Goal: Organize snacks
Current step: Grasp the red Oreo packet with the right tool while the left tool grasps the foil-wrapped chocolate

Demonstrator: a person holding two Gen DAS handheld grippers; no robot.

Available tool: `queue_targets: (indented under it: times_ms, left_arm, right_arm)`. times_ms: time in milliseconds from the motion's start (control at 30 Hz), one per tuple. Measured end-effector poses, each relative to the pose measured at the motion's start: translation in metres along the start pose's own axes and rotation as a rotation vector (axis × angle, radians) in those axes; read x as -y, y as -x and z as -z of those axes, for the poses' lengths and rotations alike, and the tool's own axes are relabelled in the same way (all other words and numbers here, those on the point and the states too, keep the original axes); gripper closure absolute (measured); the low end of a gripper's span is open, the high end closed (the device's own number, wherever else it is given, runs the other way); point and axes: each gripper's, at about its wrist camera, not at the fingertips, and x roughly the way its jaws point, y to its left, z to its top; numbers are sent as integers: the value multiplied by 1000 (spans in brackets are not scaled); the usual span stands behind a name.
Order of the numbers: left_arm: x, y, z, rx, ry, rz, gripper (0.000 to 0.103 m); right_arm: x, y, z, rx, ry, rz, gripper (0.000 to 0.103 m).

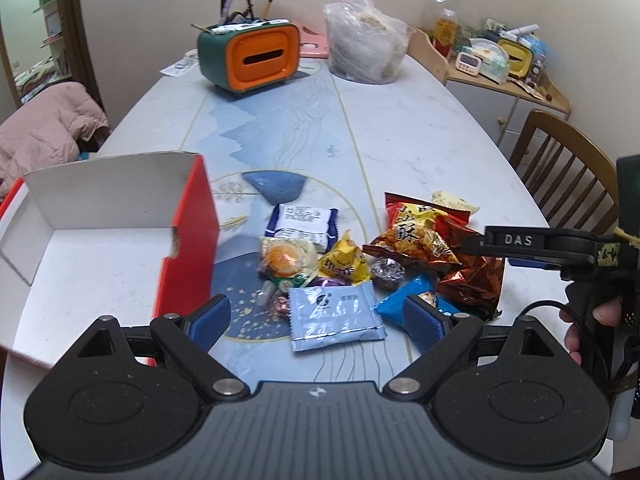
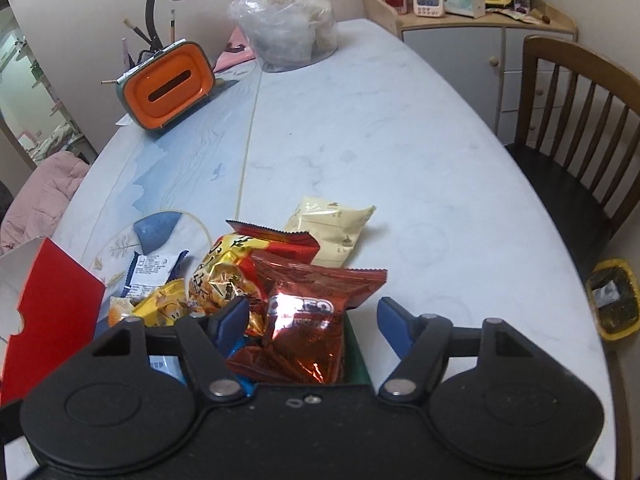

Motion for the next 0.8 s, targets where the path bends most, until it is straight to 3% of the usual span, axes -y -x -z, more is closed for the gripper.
queue_targets:
  times_ms: [233, 433, 567, 800]
  left_arm:
    - [16, -26, -5, -1, -61, 28, 10]
    - [32, -54, -9, -13, -112, 23, 10]
    - [36, -77, -13, -53, -95, 53, 10]
    - [43, -108, -19, -100, -109, 84, 34]
  right_arm:
    - [2, -13, -5, -46, -9, -44, 40]
    - [5, -17, -8, -58, -26, -83, 53]
    - [6, -17, -9, -64, -13, -92, 60]
    - [9, -15, -12, -70, 22, -91, 63]
